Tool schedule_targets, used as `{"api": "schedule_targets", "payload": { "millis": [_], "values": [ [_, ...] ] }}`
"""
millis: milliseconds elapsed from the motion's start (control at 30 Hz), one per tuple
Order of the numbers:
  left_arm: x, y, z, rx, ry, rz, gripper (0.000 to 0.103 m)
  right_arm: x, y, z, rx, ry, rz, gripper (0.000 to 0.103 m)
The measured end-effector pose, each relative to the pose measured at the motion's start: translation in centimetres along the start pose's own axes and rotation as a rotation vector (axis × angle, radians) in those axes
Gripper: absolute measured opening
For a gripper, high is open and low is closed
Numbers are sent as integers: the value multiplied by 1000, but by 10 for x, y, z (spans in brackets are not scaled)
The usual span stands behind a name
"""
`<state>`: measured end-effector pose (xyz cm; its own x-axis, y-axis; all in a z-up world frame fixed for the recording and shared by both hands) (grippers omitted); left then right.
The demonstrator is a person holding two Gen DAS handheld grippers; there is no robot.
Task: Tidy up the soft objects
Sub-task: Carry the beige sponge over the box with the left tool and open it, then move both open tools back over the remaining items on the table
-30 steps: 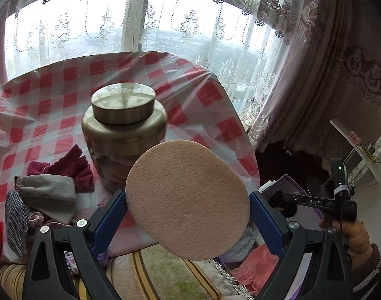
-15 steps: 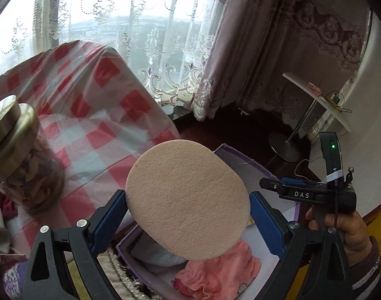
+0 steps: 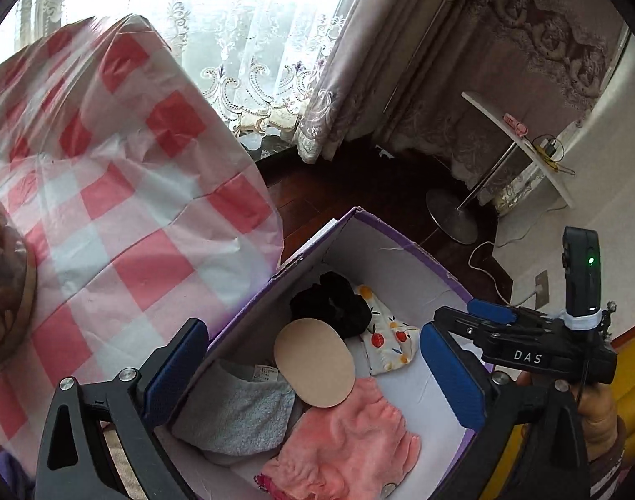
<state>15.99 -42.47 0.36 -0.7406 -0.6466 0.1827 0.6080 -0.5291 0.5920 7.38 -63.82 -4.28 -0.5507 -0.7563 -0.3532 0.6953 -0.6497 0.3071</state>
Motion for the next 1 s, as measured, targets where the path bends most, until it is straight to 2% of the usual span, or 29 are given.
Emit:
{"api": "schedule_targets", "payload": {
  "millis": [267, 433, 800, 1000],
  "values": [
    [-4, -22, 45, 103, -8, 30, 103, -37, -22, -3, -35, 32, 100, 84],
    [-19, -40, 78, 148, -18, 98, 103, -71, -37, 1, -52, 60, 169, 84],
    [-61, -105, 144, 204, 82, 170, 102, -153, -77, 12, -102, 143, 345, 84],
    [-95, -154, 178, 231, 128, 277, 101, -198, -105, 11, -146, 185, 450, 84]
  ]
}}
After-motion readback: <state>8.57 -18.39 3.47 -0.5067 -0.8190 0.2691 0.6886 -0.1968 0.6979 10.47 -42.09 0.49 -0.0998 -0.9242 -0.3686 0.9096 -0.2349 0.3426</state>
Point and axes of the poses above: each gripper's, at about its wrist camera, not at the fingertips, and z roughly against the way its jaws point, x to its right, y to its top, the point moved 3 cm from there along -z, roughly the way its jaws point, and after that the axes turned 15 degrees about -z, right-handed, at the moved point
